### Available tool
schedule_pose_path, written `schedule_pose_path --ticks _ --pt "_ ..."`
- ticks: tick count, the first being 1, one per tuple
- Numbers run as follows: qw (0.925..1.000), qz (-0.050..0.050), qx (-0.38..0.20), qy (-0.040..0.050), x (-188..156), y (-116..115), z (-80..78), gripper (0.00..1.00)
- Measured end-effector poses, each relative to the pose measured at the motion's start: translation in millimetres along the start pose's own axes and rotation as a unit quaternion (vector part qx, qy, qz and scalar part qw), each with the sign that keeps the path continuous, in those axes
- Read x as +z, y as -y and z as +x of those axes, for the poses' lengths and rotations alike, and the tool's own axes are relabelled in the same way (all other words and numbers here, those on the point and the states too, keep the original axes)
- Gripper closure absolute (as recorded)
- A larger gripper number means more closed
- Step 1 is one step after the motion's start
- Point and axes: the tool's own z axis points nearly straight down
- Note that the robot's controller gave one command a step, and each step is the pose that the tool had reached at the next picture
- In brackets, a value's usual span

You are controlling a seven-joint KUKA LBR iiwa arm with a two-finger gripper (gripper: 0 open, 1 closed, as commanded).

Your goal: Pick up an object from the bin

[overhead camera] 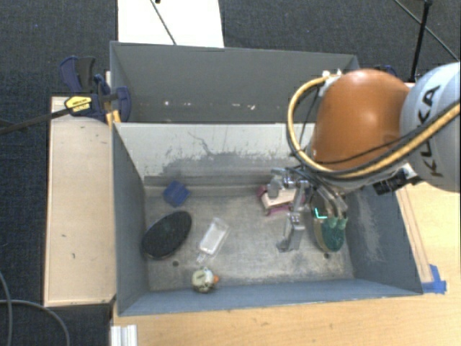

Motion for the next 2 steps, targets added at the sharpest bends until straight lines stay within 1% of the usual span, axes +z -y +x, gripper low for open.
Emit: schedule_pose_path --ticks 1,2 --pt "0.9988 -0.001 0.049 0.0004 68 -75 5.4 0.00" --pt "0.9992 -0.001 0.040 0.0032 156 -131 -13.6 0.00"
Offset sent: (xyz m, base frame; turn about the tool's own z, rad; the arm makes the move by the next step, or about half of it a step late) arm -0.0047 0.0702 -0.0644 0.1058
